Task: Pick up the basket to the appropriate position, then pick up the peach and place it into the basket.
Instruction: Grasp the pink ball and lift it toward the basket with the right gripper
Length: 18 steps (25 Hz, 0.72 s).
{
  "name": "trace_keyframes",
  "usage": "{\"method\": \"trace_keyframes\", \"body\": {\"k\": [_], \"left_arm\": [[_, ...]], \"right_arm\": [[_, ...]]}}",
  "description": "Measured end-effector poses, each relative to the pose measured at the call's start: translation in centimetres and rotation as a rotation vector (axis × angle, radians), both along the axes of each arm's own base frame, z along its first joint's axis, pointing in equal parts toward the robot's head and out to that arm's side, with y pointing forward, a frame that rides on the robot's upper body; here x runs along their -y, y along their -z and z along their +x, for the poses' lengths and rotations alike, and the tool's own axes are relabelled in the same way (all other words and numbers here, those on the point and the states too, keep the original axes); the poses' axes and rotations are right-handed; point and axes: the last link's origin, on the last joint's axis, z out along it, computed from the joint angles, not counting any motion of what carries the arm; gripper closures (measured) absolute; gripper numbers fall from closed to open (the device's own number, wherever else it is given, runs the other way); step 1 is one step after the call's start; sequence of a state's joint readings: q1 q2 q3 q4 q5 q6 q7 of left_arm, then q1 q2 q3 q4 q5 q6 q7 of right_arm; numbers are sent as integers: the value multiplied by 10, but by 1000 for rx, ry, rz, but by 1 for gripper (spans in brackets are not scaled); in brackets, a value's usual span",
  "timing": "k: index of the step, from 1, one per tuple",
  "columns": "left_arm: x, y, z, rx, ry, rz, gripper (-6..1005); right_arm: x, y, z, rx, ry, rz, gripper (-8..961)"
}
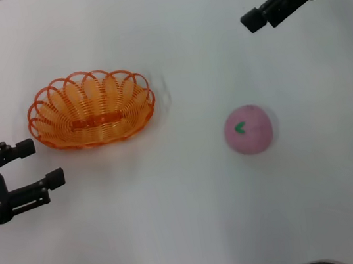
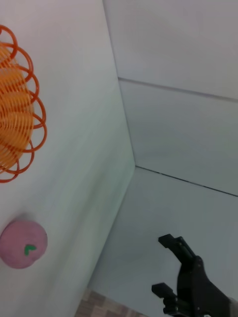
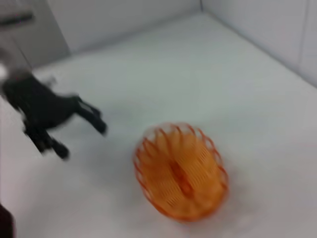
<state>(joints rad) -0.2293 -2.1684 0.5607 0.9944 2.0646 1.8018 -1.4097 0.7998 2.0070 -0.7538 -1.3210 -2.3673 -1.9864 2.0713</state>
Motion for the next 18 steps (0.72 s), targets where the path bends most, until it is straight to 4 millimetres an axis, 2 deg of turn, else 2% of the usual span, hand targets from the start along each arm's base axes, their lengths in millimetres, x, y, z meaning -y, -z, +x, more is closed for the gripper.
{"method": "trace_keyframes", "body": {"k": [3,7,14,18], "left_arm": [[-2,-1,1,2,-10,-4,139],[-6,-1,1,1,-22,-7,139],[-11,-3,5,4,-25,-19,138],[-14,-2,8,4,-18,-23,138]], "right_arm": [[-2,8,-5,134,11,-6,84],[-3,30,-1,256,22,-61,85],[-1,75,25,342,72,-153,86],[2,93,36,353,93,-199,87]]}}
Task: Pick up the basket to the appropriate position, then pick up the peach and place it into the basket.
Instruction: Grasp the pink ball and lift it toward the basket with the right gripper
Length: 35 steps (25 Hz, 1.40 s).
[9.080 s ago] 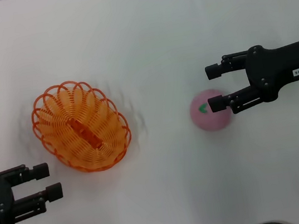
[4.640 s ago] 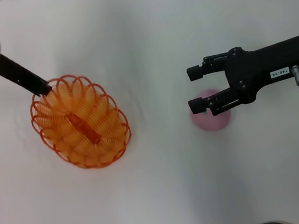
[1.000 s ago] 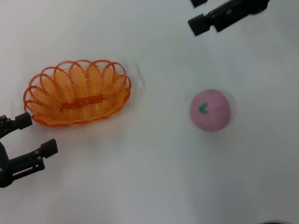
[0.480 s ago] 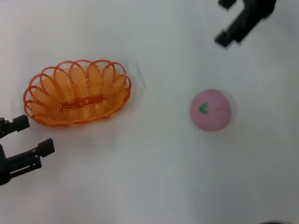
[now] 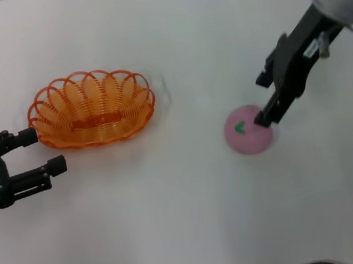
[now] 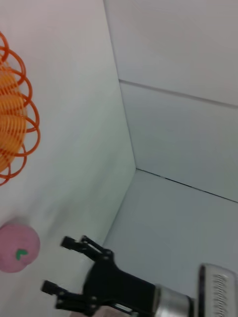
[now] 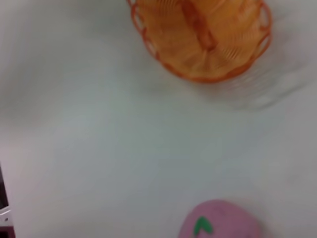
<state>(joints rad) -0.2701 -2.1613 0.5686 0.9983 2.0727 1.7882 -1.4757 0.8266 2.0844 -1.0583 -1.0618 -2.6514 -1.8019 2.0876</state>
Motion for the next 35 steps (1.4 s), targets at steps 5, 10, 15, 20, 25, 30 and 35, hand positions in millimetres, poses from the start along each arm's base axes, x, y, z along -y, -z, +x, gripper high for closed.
{"method": "trace_keyframes", "body": {"k": [5,10,15,20,25,30,35], "left_arm": [[-4,0,4,6,11,-9,139],[-4,1,5,6,14,-13,139],[-3,2,5,9,11,-15,139],[-3,1,4,11,7,-11,139],[-3,1,5,11,7,-11,138],[-4,3,5,12,7,-13,138],[-5,3,5,18,5,-12,138]], "right_arm": [[1,15,9,18,13,-21,88],[1,23,11,29,4,-25,90],[0,27,12,35,0,-23,91],[-1,31,12,42,-10,-19,92],[0,37,15,58,-23,-24,93],[1,41,16,55,-18,-29,200],[1,41,16,56,-18,-30,357]]}}
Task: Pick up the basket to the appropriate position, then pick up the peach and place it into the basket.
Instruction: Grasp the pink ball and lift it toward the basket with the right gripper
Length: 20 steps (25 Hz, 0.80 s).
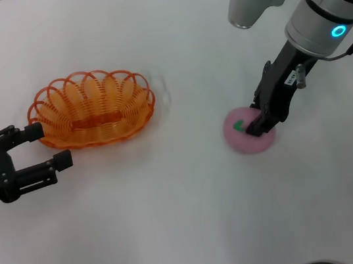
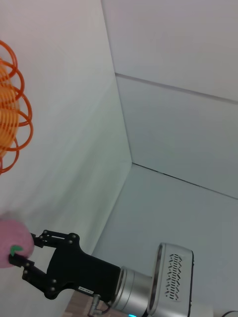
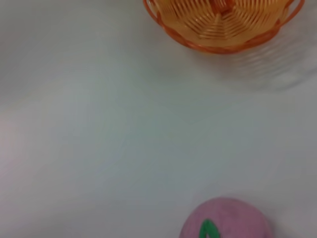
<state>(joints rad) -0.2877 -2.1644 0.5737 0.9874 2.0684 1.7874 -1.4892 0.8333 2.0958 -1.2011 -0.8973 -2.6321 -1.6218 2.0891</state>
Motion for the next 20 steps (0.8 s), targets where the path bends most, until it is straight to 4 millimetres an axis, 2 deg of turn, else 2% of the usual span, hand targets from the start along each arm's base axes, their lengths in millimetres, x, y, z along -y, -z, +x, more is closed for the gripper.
{"method": "trace_keyframes", "body": {"k": [4,10,20], "left_arm": [[-1,3,1,9,-2,-9,138],[-1,3,1,9,-2,-10,138],[-2,3,1,9,-4,-14,139]], "right_arm": [[0,0,0,1,0,-3,559],[0,-1,-1,2,-2,-4,741],[0,-2,-1,5,0,-7,847]]}}
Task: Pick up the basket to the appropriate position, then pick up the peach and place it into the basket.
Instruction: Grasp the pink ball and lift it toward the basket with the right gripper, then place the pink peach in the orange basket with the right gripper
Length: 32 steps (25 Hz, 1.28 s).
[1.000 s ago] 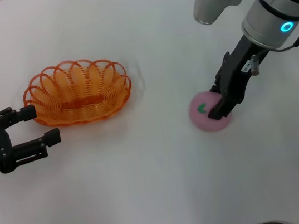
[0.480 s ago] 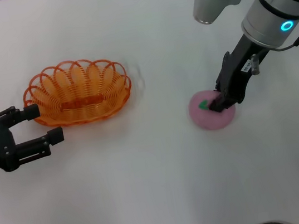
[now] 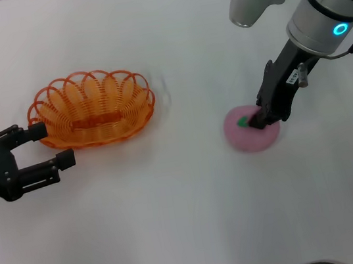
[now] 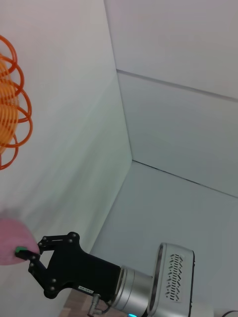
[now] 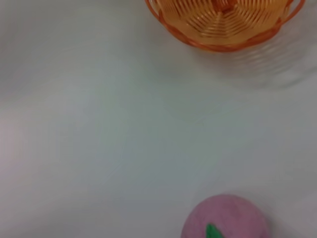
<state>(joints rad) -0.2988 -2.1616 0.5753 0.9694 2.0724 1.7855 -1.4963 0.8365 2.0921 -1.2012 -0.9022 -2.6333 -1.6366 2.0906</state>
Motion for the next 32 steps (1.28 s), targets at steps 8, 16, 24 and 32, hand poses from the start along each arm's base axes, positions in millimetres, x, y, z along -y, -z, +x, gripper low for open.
{"method": "trace_keyframes", "body": {"k": [8,16,24,32], "left_arm": [[0,0,1,3,2,-6,139],[0,1,1,2,3,-7,139],[1,8,1,-10,-5,-50,139],[-1,8,3,-9,1,-51,138]], "right_arm": [[0,-1,-1,1,-2,-2,891],[-3,-4,-6,-6,-17,17,899],[-16,-37,-61,-358,-108,183,899],[-28,-5,-84,-559,-140,249,898]]}}
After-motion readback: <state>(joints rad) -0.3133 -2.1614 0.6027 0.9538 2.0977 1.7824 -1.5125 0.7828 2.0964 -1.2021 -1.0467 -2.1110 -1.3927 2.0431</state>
